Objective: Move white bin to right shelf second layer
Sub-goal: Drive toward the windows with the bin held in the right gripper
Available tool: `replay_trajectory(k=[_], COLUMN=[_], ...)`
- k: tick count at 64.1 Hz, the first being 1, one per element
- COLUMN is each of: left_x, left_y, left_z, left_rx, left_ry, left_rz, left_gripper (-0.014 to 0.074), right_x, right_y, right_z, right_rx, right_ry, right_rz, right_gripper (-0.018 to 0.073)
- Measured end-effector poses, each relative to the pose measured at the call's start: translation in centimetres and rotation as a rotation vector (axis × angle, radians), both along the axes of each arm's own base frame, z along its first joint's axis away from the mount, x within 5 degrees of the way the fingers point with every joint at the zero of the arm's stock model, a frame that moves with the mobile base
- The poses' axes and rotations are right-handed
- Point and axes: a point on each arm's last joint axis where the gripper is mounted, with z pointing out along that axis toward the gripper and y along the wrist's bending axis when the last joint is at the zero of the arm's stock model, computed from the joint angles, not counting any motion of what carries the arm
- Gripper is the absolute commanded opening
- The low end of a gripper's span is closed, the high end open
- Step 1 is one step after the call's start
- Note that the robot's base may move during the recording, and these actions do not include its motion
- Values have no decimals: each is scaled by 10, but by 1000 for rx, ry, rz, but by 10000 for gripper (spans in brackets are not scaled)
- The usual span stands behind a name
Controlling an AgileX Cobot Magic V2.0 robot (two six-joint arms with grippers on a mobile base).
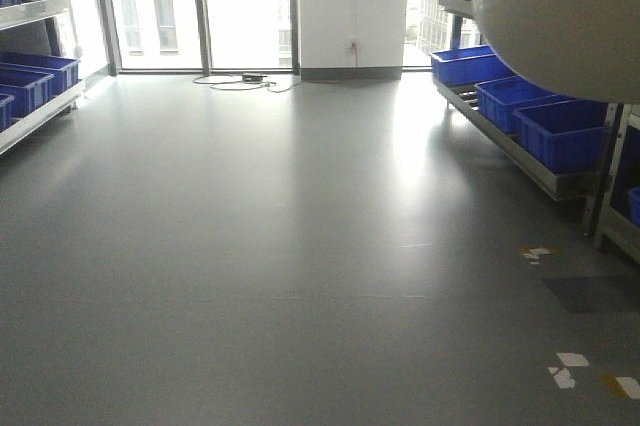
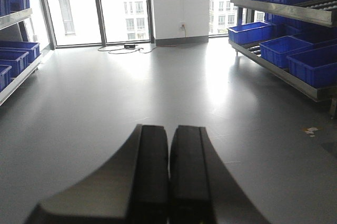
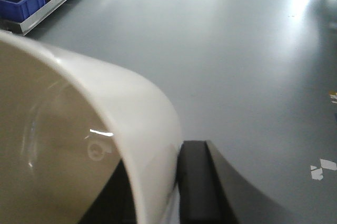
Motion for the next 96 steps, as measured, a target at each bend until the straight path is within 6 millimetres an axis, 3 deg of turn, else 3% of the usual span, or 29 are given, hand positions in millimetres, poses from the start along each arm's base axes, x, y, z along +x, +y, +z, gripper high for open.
replay_trajectory(k=[96], left_x=[0], left_y=[0], left_z=[0], left_rx=[0], left_ry=[0], left_rz=[0], left_gripper=[85], right_x=[0], right_y=[0], right_z=[0], right_rx=[-2], right_ry=[-1], right_rz=[0], right_gripper=[57])
